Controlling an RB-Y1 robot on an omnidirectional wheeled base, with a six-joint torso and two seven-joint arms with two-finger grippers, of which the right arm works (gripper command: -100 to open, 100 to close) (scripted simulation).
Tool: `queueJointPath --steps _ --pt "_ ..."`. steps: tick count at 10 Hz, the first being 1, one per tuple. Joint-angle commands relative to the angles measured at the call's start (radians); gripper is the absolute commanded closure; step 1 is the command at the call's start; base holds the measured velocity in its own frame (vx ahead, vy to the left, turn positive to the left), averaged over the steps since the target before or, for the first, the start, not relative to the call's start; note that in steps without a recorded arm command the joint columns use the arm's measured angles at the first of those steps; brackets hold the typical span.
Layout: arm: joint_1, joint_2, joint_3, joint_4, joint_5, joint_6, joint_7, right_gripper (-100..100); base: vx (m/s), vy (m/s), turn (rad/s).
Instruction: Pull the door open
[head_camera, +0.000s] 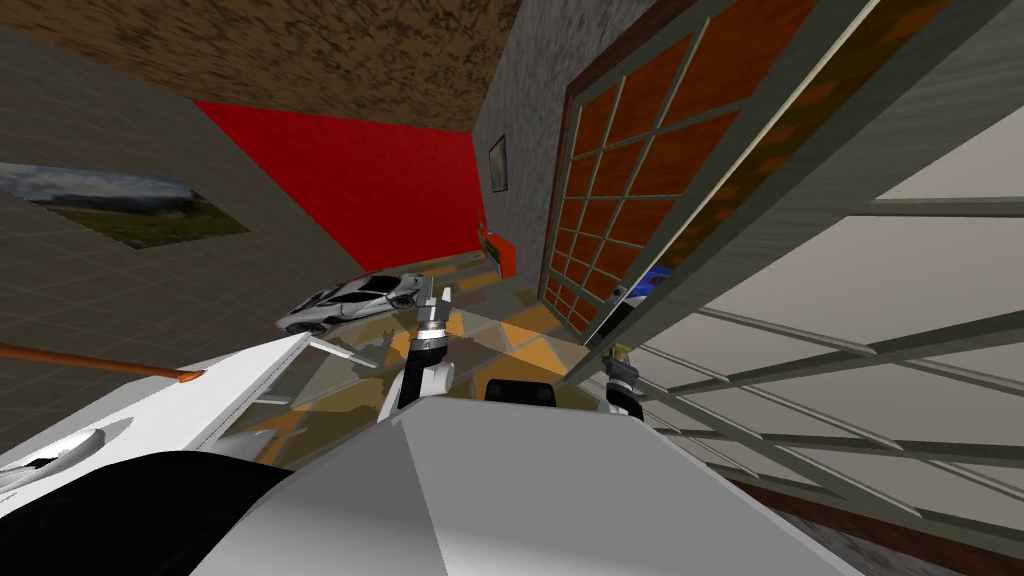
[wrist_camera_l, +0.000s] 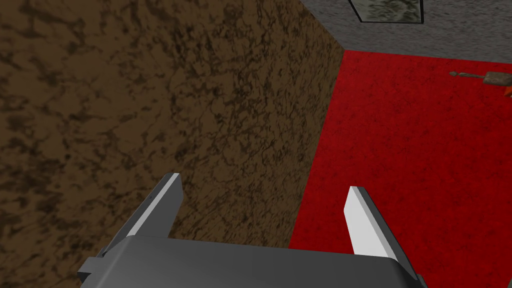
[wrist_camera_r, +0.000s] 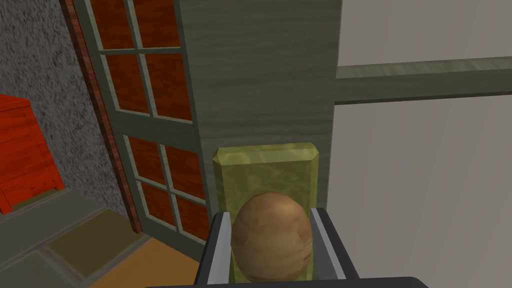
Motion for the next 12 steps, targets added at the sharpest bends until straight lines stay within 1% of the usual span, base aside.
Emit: queueJointPath --steps 1,2,3,4,8,12 --pt "0.0 0.0 0.0 -0.001 0.0 -0.002 -0.001 100 -0.006 0.003 -0.002" --pt "0.0 0.0 0.0 -0.001 0.0 -0.002 -0.001 100 0.0 0.0 0.0" --pt "0.006 -0.008 0.019 -0.007 0.01 0.0 -0.013 100 -0.119 -0.013 0.059" --pt "0.007 -0.011 0.024 -0.009 0.013 0.0 -0.016 100 -0.191 -0.03 0.089" --pt "0.024 -0.038 0.081 -0.032 0.043 -0.003 -0.054 100 -0.222 0.005 0.075" --pt "0.037 -0.06 0.128 -0.052 0.068 -0.006 -0.085 100 -0.204 -0.011 0.068"
